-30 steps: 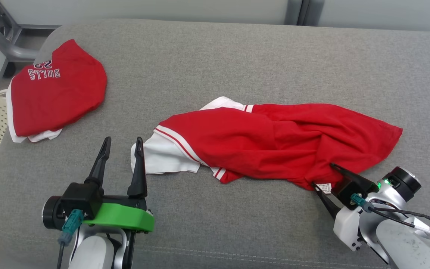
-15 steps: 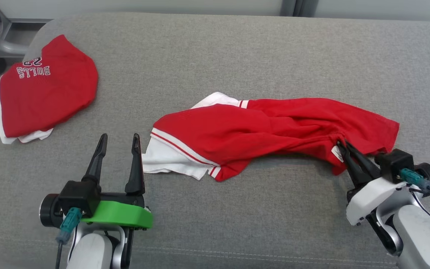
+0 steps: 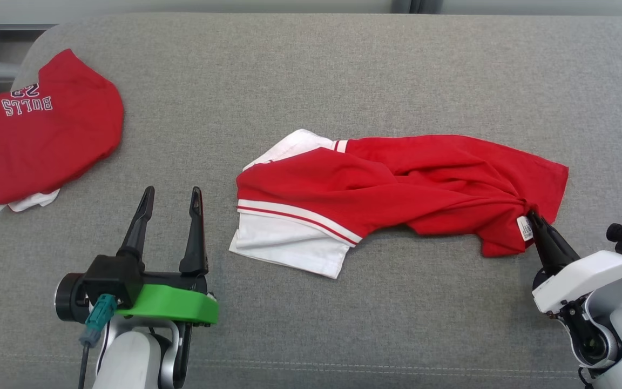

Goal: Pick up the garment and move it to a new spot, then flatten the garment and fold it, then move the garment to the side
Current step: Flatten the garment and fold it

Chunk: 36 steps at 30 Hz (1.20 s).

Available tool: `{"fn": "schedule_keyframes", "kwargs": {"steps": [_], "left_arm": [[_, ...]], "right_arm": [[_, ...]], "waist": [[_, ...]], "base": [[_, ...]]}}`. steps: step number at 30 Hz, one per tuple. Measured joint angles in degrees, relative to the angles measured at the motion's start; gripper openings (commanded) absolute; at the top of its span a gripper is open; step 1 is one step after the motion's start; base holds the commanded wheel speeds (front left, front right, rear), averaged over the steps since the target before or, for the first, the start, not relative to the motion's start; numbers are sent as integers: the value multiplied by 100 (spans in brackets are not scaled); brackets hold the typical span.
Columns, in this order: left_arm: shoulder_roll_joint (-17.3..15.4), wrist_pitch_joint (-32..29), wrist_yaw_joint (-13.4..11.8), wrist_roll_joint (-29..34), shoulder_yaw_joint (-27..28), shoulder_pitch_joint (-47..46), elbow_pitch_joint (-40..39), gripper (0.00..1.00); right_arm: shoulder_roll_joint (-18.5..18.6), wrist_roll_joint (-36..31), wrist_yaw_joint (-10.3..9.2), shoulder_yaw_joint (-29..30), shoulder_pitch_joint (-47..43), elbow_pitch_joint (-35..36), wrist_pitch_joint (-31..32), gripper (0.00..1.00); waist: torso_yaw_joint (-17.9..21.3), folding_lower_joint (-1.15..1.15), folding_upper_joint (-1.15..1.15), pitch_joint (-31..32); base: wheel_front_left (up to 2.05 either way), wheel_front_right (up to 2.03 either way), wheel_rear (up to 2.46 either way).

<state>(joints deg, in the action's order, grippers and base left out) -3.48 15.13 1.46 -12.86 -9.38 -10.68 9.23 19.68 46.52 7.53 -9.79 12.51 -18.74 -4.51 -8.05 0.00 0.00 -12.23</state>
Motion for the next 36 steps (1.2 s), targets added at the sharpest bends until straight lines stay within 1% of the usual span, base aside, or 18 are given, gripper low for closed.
{"fn": "schedule_keyframes", "kwargs": {"steps": [1,2,4,7,9,13,17,19,21,22,25,26,30,36], "left_arm": [[2,-1,5,7,8,-6,7,100],[5,-1,9,11,11,-15,16,100],[13,-1,36,25,13,-31,24,100],[21,-1,56,48,25,-43,34,100],[24,-1,58,62,40,-51,31,100],[27,-1,62,92,96,-48,13,100],[32,0,66,134,120,-48,-4,100],[33,-1,75,141,138,-48,-16,100],[36,0,75,148,168,-47,-40,100],[38,-1,76,149,179,-44,-45,100],[38,-1,76,185,224,-24,-70,100],[35,-1,75,191,244,-17,-79,100],[11,0,76,220,322,59,-91,100],[-60,0,76,249,382,191,-121,100]], "right_arm": [[20,102,-1,-47,19,-89,35,47],[51,191,-1,-85,37,-152,16,100],[66,428,-1,-97,131,-328,-57,100],[192,419,-1,-97,226,-677,-345,100],[274,276,-2,-67,263,-964,-548,100],[313,-71,-2,89,421,-1392,-862,100],[283,-426,-2,288,510,-1408,-1009,100],[281,-735,-2,412,517,-1218,-1031,100],[209,-1048,-3,673,516,-788,-1048,100],[169,-1305,-3,753,502,-531,-1049,100],[-83,-2037,-3,913,305,186,-1050,100],[-165,-2308,-3,921,207,404,-1049,100],[-527,-2967,-1,865,-97,1105,-1054,100],[-825,-3475,-1,677,-500,1564,-1054,100]], "waist": [[7,0,0,-7],[8,0,0,-12],[12,0,0,-16],[11,0,0,-19],[14,0,0,-20],[48,0,0,-24],[87,0,0,-50],[108,0,0,-52],[139,0,0,-48],[155,0,0,-43],[203,0,0,-4],[218,-1,0,15],[288,-1,0,113],[384,-1,0,288]], "base": [[0,0,0],[0,0,0],[0,0,0],[0,0,0],[0,0,0],[0,0,0],[0,0,0],[0,0,0],[0,0,0],[0,0,0],[0,0,0],[0,0,0],[0,0,0],[0,0,0]]}}
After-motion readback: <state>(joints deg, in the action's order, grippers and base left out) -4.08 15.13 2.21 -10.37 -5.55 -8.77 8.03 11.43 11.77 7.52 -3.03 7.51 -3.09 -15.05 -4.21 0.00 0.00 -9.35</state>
